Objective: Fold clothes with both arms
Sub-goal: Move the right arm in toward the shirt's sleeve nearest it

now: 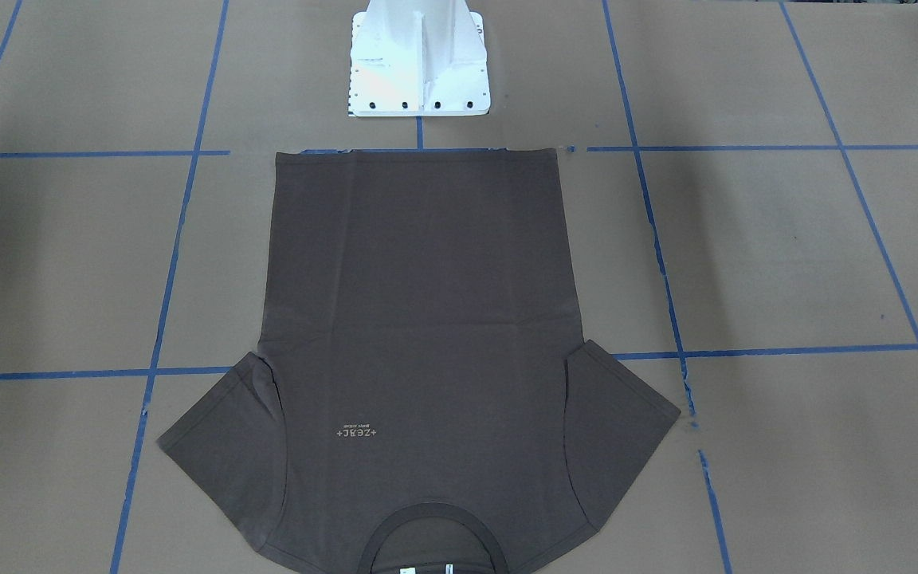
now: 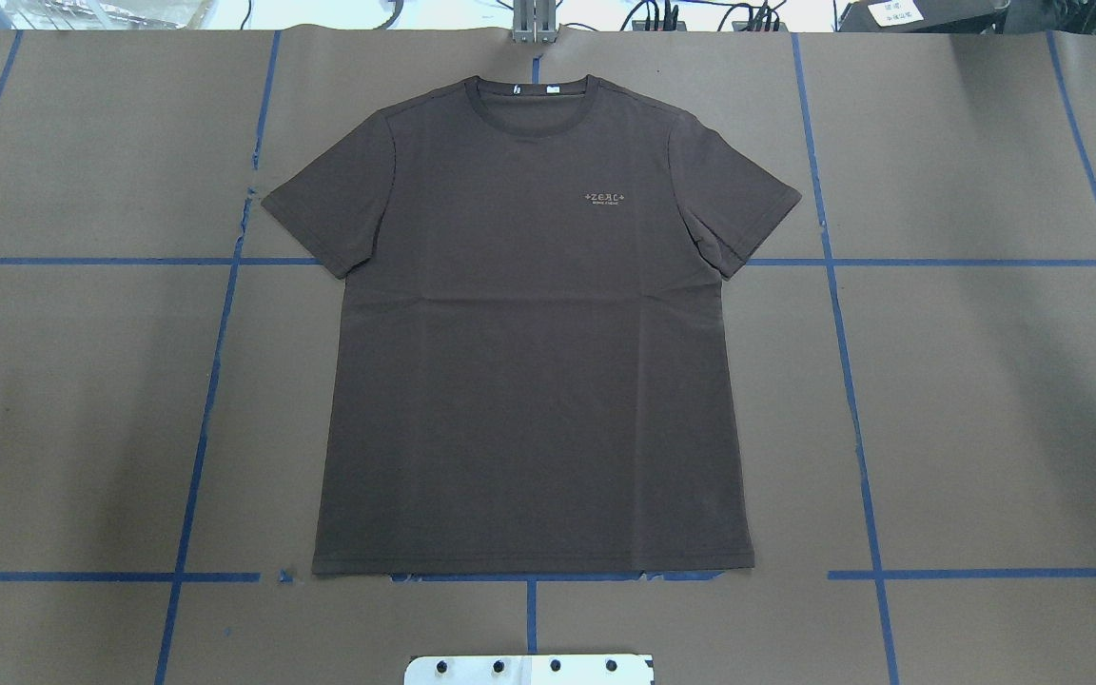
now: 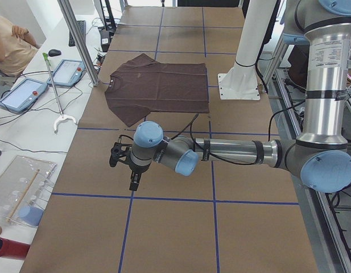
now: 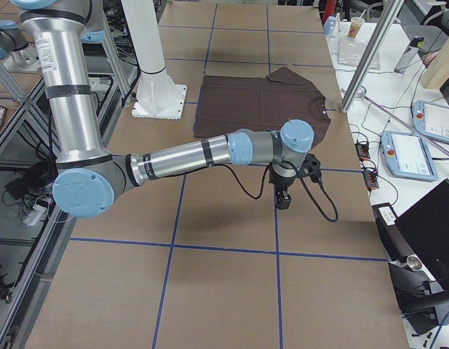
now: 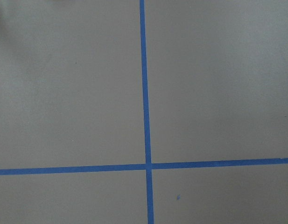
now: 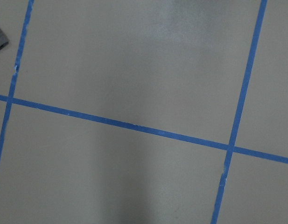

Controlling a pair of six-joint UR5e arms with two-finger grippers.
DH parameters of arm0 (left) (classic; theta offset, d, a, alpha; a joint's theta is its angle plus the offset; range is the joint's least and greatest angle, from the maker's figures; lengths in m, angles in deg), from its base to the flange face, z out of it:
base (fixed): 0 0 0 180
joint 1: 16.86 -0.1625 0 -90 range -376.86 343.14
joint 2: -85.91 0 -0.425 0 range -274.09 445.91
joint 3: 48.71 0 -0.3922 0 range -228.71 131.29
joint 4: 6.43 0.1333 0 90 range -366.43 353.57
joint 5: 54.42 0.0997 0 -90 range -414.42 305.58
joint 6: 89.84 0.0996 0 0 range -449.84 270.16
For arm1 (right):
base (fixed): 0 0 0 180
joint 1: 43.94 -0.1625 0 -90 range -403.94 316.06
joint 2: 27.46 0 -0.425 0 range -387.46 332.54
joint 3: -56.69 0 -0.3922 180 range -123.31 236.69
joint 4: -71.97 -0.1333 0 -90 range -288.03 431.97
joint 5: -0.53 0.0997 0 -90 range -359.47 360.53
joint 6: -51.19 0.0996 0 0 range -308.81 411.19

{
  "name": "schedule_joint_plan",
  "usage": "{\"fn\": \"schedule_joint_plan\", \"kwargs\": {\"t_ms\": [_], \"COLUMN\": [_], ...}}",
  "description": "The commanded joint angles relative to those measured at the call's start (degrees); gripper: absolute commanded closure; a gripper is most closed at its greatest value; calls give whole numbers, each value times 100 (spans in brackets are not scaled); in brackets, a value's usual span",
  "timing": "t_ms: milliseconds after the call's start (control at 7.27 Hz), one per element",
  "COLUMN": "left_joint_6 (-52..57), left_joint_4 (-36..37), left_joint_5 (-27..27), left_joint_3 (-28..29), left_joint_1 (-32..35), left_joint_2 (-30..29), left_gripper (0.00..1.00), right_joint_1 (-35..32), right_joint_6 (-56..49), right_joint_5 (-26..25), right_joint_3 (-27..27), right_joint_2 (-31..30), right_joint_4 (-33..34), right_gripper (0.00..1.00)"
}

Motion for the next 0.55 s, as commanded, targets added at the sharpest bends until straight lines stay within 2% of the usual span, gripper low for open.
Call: {"fn": "schedule_joint_plan", "kwargs": {"t_ms": [0, 275, 413], "left_joint_6": [28, -15, -24], "left_joint_4": [-2, 41, 50], "left_joint_5": [-55, -64, -72], "left_joint_3": [-146, -148, -182], "left_joint_1": [2, 11, 2], "left_joint_2": [30, 39, 83], "left_gripper": [0, 0, 0], "right_joint_1": [26, 218, 281], "right_joint_6": [4, -5, 4], "right_joint_5": [-3, -37, 6], "right_joint_3": [2, -59, -242], "right_joint_2": [-8, 27, 18], "right_joint_4": [-1, -36, -549], "right_gripper": [0, 0, 0]}}
